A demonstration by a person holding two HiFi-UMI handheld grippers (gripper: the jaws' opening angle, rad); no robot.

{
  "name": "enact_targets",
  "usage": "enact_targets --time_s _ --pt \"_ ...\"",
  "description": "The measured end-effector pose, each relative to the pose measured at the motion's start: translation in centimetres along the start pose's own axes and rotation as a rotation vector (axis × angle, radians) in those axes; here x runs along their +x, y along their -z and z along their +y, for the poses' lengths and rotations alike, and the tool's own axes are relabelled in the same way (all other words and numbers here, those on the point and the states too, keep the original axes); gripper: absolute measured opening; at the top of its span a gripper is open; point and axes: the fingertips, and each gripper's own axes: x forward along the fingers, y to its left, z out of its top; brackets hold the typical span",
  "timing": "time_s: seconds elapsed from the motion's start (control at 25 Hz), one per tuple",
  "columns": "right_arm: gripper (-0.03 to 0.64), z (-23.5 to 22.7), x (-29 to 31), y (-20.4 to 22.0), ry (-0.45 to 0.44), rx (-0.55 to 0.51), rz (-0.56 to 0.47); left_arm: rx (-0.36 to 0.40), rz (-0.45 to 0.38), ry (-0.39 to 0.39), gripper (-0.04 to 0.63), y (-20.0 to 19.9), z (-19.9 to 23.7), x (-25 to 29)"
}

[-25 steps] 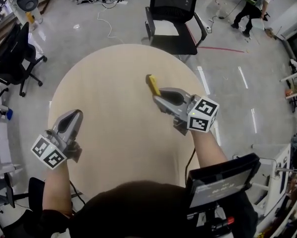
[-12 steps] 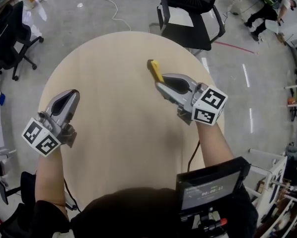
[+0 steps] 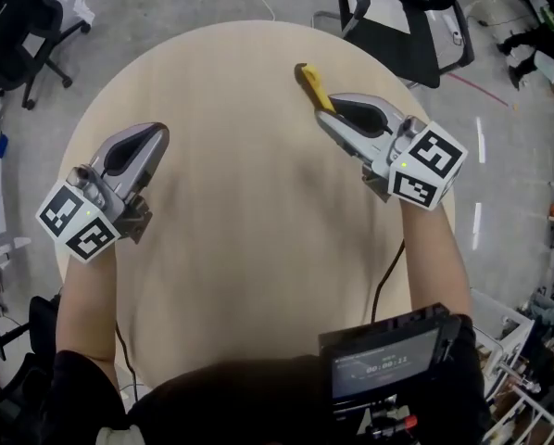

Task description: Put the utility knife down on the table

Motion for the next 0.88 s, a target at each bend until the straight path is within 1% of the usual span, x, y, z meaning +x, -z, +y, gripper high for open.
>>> enact_targets --time_s 0.24,0.44,0.56,0.72,0.8,0.88 --pt "0.075 -4.9 4.9 1.9 -0.005 -0.060 0.103 0.020 0.031 0.002 -0.002 1.7 3.3 2.8" --pt "0.075 -8.5 7.1 4.7 0.016 -0.098 0.183 0.040 0.051 0.021 -0.002 3.7 3.3 5.0" --pt "0.075 -10.2 9.2 5.3 0.030 -0.134 0.226 0.034 0.049 0.028 -0.002 4.2 4.5 5.7" --pt "0.075 -11.1 11.4 5.6 0.042 -0.189 0.283 0.029 0.048 0.054 -0.002 4.6 4.9 6.0" --pt "0.075 -11.0 11.9 5.7 0.034 -0.226 0.306 0.031 0.043 0.065 -0.002 4.4 4.8 6.1" --pt "0.079 -10.5 12.4 5.6 0.016 -0.256 0.308 0.035 0.040 0.070 -0.002 4.3 4.7 6.2"
